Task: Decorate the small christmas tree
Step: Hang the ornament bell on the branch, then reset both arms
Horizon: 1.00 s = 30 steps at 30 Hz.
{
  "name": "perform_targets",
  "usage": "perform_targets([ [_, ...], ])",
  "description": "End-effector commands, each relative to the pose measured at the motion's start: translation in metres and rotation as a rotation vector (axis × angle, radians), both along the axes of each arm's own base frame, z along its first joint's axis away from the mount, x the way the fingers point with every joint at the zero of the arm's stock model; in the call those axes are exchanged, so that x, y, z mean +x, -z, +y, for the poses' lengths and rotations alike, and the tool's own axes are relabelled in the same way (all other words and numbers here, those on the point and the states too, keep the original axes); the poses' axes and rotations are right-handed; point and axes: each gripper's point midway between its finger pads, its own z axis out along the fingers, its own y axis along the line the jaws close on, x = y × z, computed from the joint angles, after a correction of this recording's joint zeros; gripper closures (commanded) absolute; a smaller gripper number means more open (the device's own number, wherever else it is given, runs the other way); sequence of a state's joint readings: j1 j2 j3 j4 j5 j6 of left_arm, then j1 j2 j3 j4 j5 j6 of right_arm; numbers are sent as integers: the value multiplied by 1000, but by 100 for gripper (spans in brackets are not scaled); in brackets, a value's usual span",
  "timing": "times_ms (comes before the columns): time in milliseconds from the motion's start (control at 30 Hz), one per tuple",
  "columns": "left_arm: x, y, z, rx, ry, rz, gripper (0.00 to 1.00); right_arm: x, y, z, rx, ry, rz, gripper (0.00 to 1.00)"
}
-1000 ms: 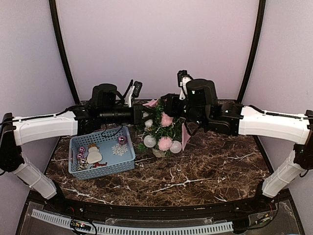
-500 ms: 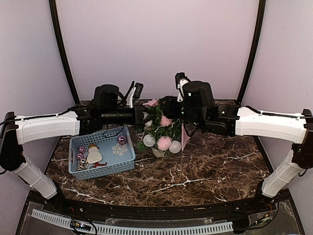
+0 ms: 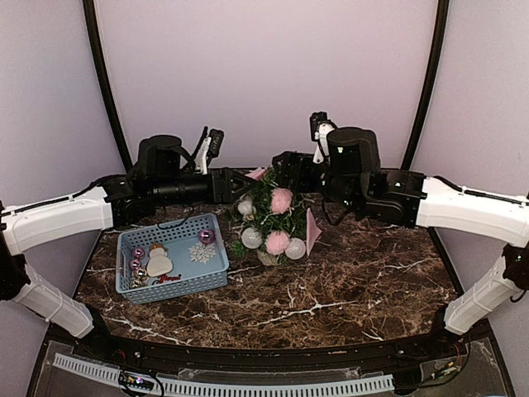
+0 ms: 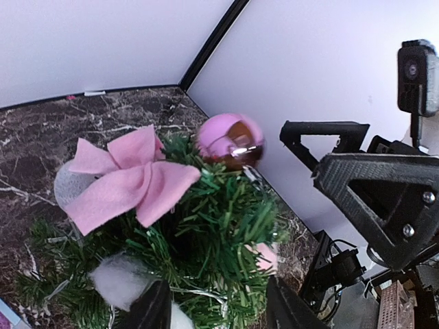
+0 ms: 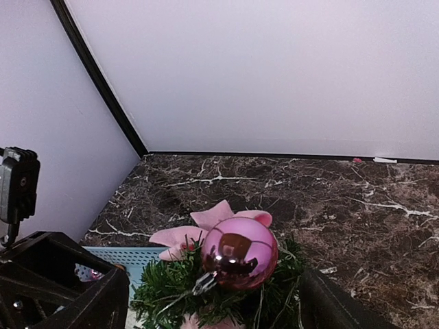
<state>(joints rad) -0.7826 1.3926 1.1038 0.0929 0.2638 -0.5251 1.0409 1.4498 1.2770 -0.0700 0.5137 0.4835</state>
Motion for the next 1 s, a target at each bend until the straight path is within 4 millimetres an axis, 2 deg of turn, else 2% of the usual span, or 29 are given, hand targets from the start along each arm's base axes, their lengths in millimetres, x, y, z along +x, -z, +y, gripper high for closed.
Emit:
perform_targets([
  [0, -9, -16, 23, -2, -47, -32, 50, -7, -22, -8, 48, 4, -28, 11],
  [267, -12, -26, 34, 3, -74, -53, 43, -7, -30, -18, 43, 34, -40, 8],
  [433, -12, -24, 40, 42, -84, -31, 33, -5, -37, -28, 19, 46, -46, 4],
  [567, -1, -24, 53, 79, -115, -9, 25, 6, -40, -40, 13, 22, -30, 1],
  [667, 21, -23, 73, 102, -162, 7, 22, 20, -36, -53, 1, 20, -8, 1],
  [767, 43, -21, 94, 111, -195, 12, 21, 42, -24, -74, 6, 34, 30, 1],
  [800, 58, -18, 109, 120, -230, 12, 21, 50, -19, -83, 15, 45, 44, 1],
  [833, 64, -17, 115, 121, -237, 11, 21, 57, -13, -92, 24, 52, 57, 1],
  [867, 78, -14, 133, 132, -278, 4, 20, 64, -6, -103, 34, 63, 70, 1],
  [900, 85, -9, 142, 149, -295, -6, 19, 75, -1, -118, 54, 82, 77, 1],
  [933, 99, -7, 163, 152, -348, -15, 19, 82, 7, -131, 65, 100, 91, 1],
  [967, 105, 3, 176, 169, -375, -12, 18, 89, 15, -146, 75, 122, 104, 1],
])
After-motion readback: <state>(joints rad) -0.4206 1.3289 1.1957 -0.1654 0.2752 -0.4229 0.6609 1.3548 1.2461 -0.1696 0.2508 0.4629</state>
